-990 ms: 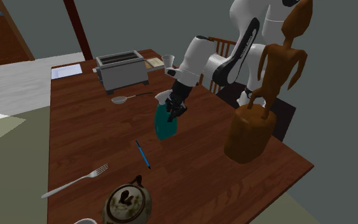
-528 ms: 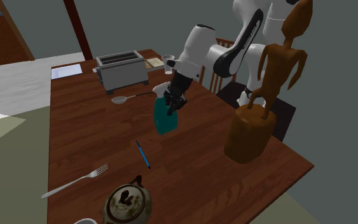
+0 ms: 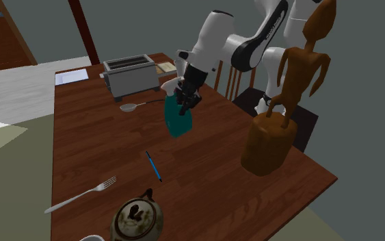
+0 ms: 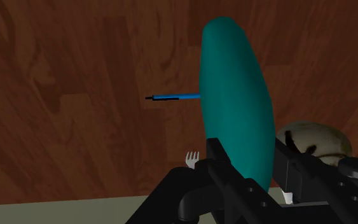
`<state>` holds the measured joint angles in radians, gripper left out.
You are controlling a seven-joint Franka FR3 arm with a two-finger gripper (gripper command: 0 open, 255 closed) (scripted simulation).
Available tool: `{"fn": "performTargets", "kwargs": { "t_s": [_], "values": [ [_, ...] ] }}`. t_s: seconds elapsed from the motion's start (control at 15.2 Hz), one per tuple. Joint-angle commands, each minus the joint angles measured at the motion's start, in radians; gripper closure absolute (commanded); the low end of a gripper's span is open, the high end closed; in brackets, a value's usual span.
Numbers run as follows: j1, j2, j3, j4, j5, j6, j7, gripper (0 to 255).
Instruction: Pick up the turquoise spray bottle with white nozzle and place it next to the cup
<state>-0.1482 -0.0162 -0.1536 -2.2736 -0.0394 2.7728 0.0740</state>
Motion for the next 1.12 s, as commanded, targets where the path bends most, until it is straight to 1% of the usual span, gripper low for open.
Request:
{"fn": "performTargets", "kwargs": {
  "t_s": [0.0, 1.06],
  "values": [
    [0.000, -0.015, 0.000, 0.011, -0.003, -0.026, 0.001, 255],
    [0.001, -0.104, 0.005, 0.138, -0.015, -0.241, 0.006, 255]
  ]
}}
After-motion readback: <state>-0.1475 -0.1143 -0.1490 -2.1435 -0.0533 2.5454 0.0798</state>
